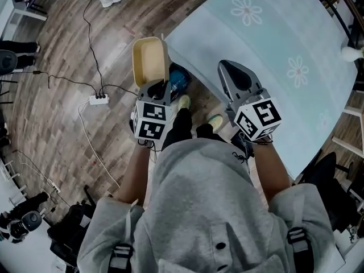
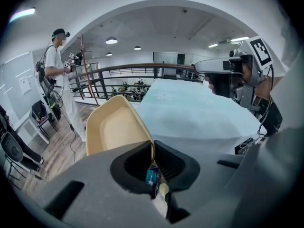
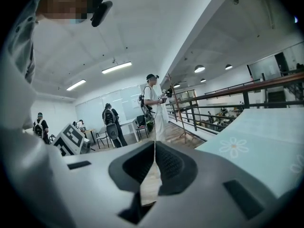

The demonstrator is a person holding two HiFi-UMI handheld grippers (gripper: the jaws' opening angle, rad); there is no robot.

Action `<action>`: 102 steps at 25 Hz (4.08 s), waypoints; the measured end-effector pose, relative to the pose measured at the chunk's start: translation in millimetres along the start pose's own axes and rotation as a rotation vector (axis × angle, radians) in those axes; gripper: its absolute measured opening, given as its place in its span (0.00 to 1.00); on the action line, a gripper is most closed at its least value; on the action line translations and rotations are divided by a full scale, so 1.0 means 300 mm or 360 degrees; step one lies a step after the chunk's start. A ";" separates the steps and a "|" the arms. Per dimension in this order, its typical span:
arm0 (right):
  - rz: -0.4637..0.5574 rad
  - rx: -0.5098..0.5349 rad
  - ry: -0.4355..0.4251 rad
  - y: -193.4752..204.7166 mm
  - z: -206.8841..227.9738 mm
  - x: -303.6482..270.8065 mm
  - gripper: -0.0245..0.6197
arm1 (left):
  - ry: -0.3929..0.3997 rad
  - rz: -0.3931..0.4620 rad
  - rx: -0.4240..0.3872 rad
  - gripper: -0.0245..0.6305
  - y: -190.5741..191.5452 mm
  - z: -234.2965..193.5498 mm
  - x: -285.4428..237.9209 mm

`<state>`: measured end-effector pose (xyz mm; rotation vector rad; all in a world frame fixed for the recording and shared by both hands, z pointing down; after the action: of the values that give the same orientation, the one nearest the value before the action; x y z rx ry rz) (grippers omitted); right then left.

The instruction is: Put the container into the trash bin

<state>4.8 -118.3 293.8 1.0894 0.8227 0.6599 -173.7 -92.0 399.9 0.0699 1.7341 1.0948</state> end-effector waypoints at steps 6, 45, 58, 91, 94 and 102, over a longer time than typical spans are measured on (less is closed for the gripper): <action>-0.0110 0.0000 -0.0064 0.072 -0.023 -0.089 0.09 | 0.0044 -0.0056 0.0057 0.09 0.072 -0.033 -0.062; -0.0678 -0.0276 -0.0214 0.777 -0.155 -0.285 0.09 | 0.0487 -0.0531 0.0543 0.09 0.776 0.045 -0.511; -0.0742 -0.0313 -0.0218 0.837 -0.148 -0.270 0.09 | 0.0434 -0.0572 0.0541 0.14 0.828 0.003 -0.595; -0.0453 -0.0221 -0.0122 0.554 -0.108 -0.264 0.09 | 0.0325 -0.0216 0.0276 0.09 0.423 -0.125 -0.468; -0.0393 -0.0197 -0.0085 0.477 -0.072 -0.234 0.09 | 0.0337 -0.0166 0.0217 0.08 0.332 -0.104 -0.442; -0.0204 -0.0109 0.0089 0.275 0.027 -0.107 0.09 | 0.0327 -0.0012 0.0037 0.07 0.068 -0.059 -0.380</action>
<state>-11.3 -120.7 381.3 0.9517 0.9039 0.6087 -143.6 -150.0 497.2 -0.0359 1.9286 1.1075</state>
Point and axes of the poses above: the fingertips, and each gripper's own axes: x backward along the fingers, z to its right, y out of its underside, the point moved 3 cm from there along x, backward along the fingers, and after that the axes turned 3 degrees about y, right-handed, at the moved point
